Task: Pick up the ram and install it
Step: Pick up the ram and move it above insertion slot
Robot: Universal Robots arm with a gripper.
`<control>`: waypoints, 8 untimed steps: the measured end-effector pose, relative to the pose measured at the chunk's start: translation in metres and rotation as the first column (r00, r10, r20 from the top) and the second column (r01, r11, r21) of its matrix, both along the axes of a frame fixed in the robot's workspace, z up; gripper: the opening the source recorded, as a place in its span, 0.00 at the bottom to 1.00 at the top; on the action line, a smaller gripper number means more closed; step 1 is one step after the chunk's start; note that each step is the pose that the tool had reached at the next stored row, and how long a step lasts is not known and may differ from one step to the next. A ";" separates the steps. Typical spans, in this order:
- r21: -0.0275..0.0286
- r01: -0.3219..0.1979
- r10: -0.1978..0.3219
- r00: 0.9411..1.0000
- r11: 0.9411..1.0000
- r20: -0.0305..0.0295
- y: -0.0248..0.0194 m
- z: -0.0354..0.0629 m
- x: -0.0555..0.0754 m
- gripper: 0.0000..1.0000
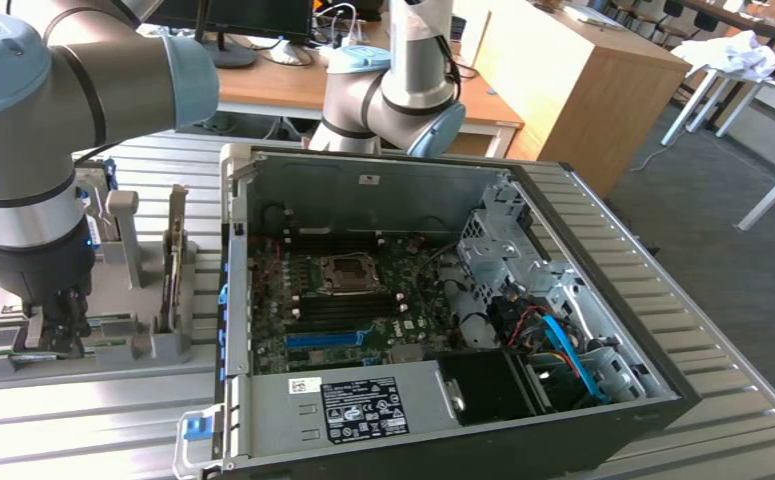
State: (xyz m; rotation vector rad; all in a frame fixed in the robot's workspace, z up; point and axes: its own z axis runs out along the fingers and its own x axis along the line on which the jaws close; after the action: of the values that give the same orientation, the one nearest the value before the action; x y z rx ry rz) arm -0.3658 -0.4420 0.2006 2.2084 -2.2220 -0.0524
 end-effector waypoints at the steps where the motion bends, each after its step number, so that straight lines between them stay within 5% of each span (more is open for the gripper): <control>1: 0.000 0.000 0.000 1.000 1.000 0.000 0.0000 0.0000 0.000 0.33; 8: 0.000 0.000 0.000 1.000 1.000 0.000 0.0000 0.0000 0.000 0.31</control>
State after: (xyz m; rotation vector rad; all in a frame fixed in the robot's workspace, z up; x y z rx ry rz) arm -0.3658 -0.4420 0.2006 2.2084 -2.2220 -0.0524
